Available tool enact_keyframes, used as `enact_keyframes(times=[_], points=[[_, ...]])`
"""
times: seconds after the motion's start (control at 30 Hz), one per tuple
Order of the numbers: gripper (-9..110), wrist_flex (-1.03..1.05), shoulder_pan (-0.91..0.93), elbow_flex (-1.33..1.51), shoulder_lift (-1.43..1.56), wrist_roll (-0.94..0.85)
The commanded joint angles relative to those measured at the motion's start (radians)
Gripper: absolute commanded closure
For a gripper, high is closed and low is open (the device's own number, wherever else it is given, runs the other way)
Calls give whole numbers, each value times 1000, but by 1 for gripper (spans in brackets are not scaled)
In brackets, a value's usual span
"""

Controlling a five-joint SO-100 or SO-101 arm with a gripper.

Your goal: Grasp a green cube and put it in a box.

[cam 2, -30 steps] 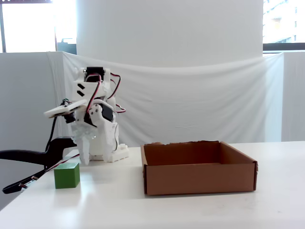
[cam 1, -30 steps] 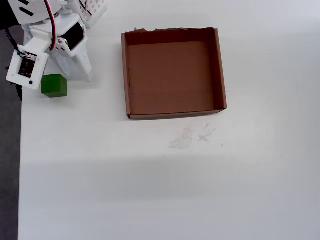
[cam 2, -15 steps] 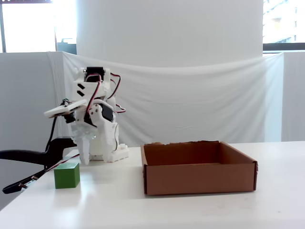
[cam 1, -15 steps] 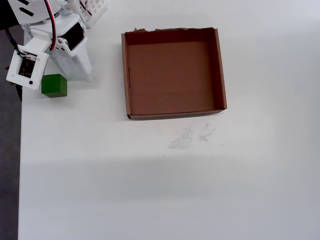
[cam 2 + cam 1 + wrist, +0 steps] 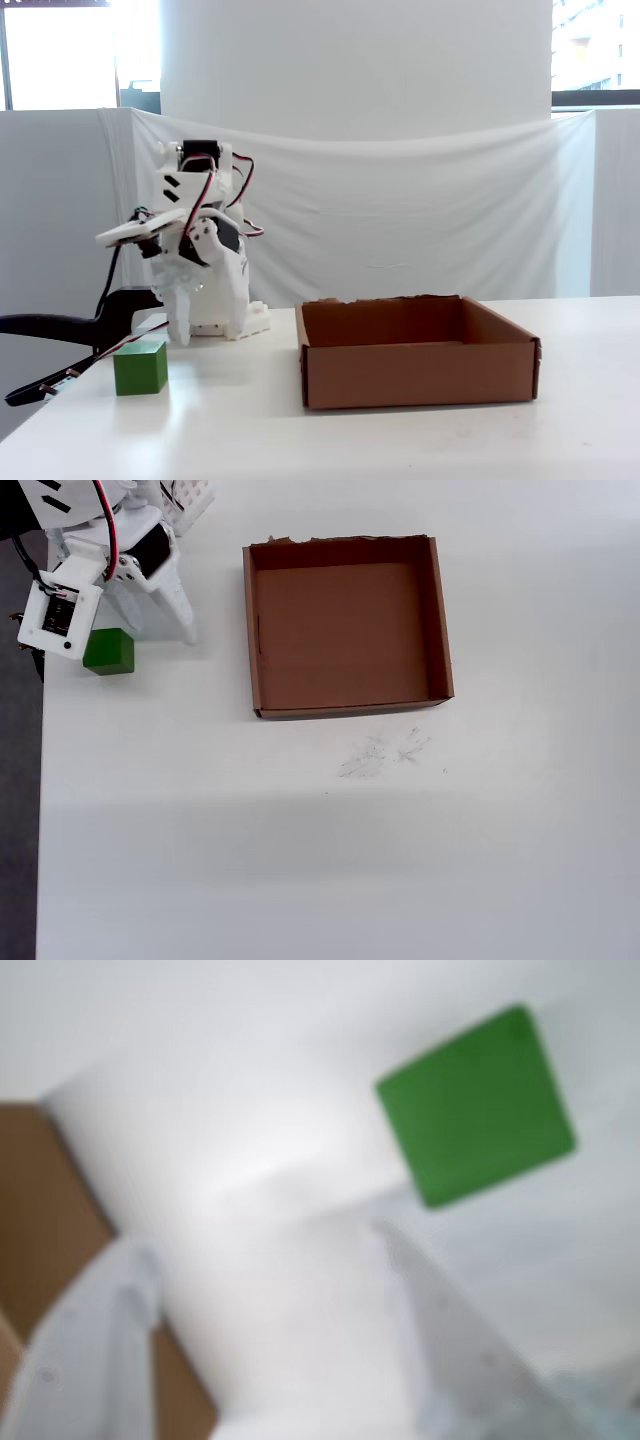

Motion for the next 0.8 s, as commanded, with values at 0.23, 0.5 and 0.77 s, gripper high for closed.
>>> enact_keyframes(times=[0.23, 0.5, 0.77], points=[[77, 0, 25, -3, 6, 8], [72, 34, 64, -78, -3, -80], [71, 84, 147, -357, -247, -313]])
